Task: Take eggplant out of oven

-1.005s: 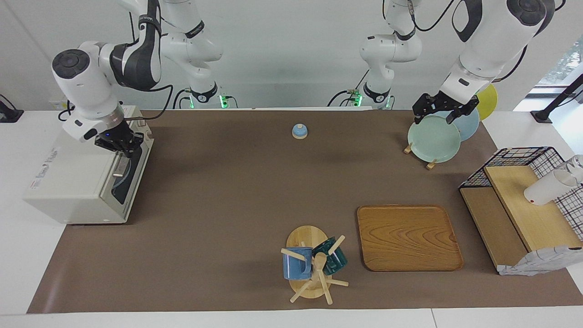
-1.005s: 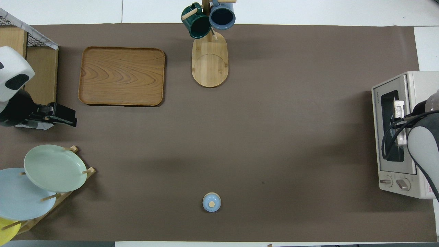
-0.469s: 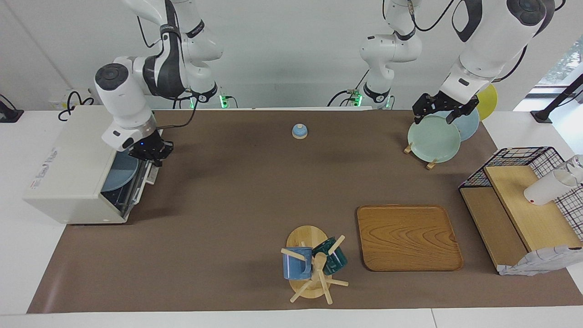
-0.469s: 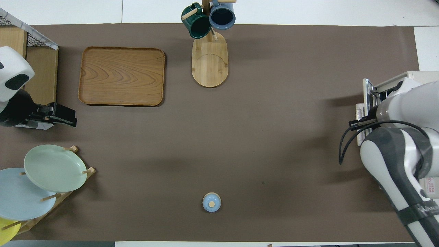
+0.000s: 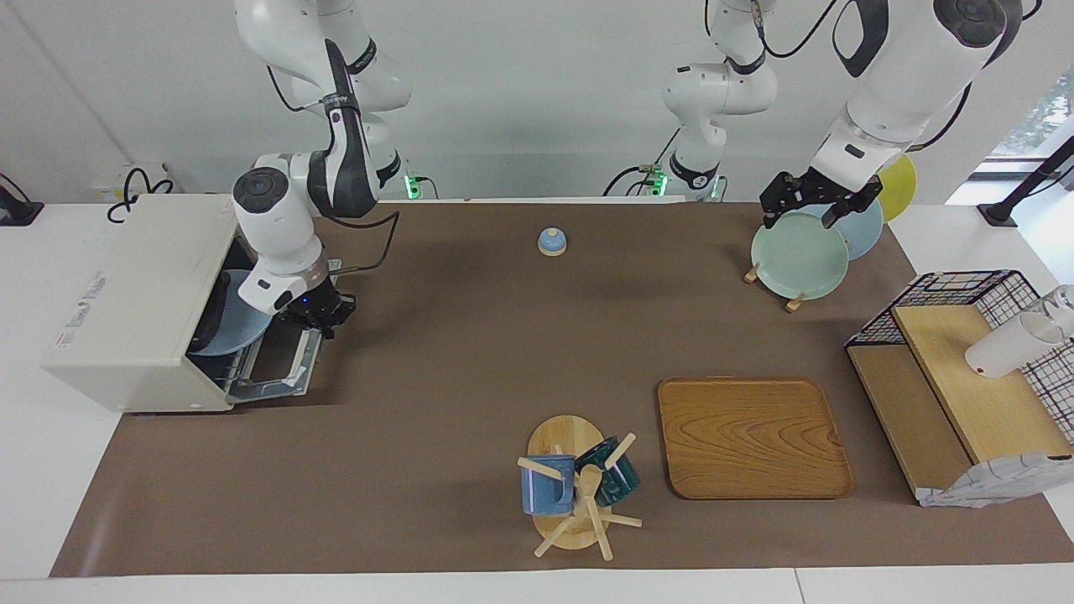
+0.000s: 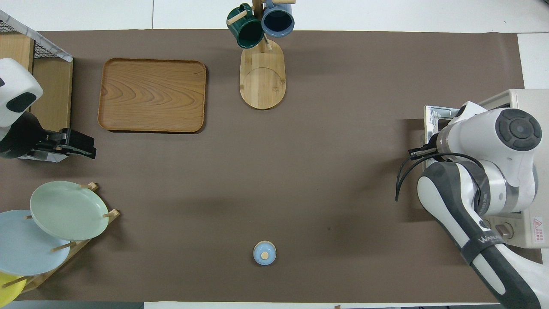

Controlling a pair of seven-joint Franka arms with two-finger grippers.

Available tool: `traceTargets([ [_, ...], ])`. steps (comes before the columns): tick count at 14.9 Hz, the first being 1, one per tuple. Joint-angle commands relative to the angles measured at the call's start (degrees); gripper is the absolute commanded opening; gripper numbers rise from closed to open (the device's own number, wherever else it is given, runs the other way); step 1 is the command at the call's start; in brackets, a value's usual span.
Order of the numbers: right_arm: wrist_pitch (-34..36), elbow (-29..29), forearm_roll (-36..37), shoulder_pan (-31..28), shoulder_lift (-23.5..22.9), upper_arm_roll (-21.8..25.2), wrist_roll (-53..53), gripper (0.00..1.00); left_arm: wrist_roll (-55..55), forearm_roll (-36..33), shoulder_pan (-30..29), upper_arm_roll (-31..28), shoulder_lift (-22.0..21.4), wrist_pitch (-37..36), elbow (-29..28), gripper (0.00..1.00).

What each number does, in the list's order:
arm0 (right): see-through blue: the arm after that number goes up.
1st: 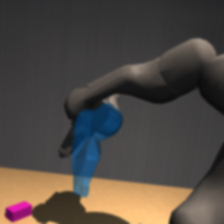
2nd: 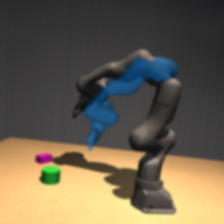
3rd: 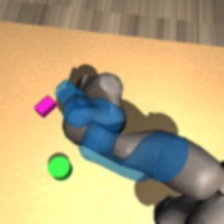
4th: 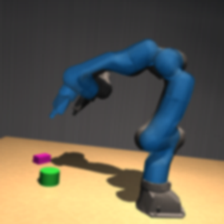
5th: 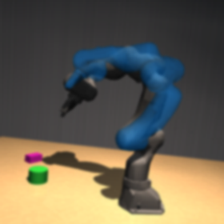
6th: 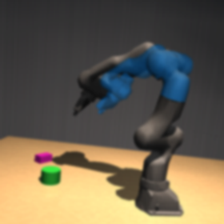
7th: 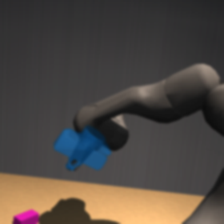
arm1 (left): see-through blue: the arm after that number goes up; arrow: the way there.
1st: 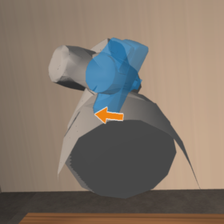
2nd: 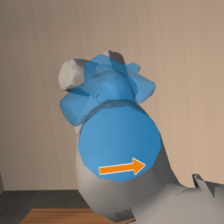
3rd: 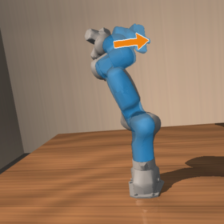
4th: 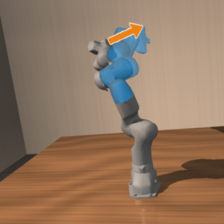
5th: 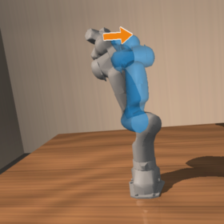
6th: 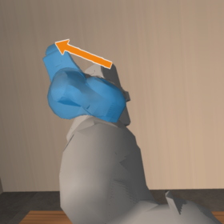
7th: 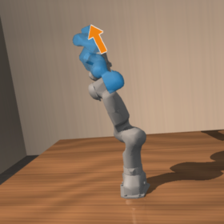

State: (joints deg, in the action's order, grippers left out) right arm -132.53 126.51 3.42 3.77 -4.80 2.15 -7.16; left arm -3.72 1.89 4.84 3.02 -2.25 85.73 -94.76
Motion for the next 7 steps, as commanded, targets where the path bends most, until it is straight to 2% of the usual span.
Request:
traceTargets([
  [1, -2.7, 0.2, -0.2, 0.6, -1.7, 0.5, 2.8, 0.0, -0.3, -1.1, -0.3, 0.1, -1.1, 0.0, -0.8, 1.0],
  [7, -1.4, 0.3, -1.1, 1.1, -1.9, -0.5, 4.7, 0.0, -0.2, -1.1, -0.4, 0.1, -1.1, 0.2, -0.7, 1.0],
])
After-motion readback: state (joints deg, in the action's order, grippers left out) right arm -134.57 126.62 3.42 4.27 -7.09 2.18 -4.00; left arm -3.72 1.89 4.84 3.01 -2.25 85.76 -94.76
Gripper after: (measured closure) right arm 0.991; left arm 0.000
